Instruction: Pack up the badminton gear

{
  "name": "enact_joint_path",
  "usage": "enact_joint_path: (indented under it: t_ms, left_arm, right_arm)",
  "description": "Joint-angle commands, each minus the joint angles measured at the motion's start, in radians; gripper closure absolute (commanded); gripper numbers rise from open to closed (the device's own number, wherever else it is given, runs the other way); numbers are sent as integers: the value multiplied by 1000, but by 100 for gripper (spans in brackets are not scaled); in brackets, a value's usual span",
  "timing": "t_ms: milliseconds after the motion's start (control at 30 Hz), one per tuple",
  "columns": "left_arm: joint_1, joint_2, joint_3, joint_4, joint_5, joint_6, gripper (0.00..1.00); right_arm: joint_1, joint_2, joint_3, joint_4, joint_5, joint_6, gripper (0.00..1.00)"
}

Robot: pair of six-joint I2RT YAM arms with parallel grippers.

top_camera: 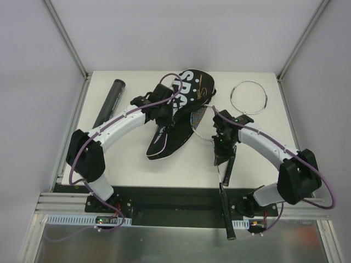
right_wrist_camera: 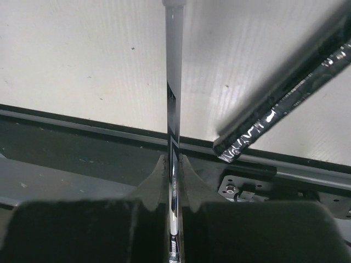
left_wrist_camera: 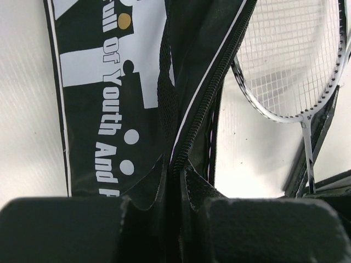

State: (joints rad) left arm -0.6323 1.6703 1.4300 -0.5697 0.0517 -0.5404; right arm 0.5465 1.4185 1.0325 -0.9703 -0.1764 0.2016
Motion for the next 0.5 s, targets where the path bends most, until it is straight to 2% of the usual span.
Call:
enact_joint_path:
  t_ms: [0, 167, 267, 333, 367, 467]
  left_arm:
    - [-24, -61, -32, 39, 22, -1, 100]
    - [-72, -67, -60, 54, 95, 25, 100]
    - [-90, -69, -81, 62, 166, 31, 100]
    - [-90, -78, -97, 73, 210, 56, 100]
    - [-90, -84, -111, 74, 220, 65, 100]
    - [-90, -112, -124, 77, 253, 129, 100]
  right_arm:
    - [24, 74, 98, 54, -52, 62, 99]
    - [26, 161, 207, 152, -64, 188, 99]
    - [24, 204, 262, 278, -57, 283, 99]
    - [21, 275, 322, 317, -86, 300, 100]
    - [20, 301, 398, 312, -104, 303, 99]
    - [24, 375, 492, 291, -126, 273, 99]
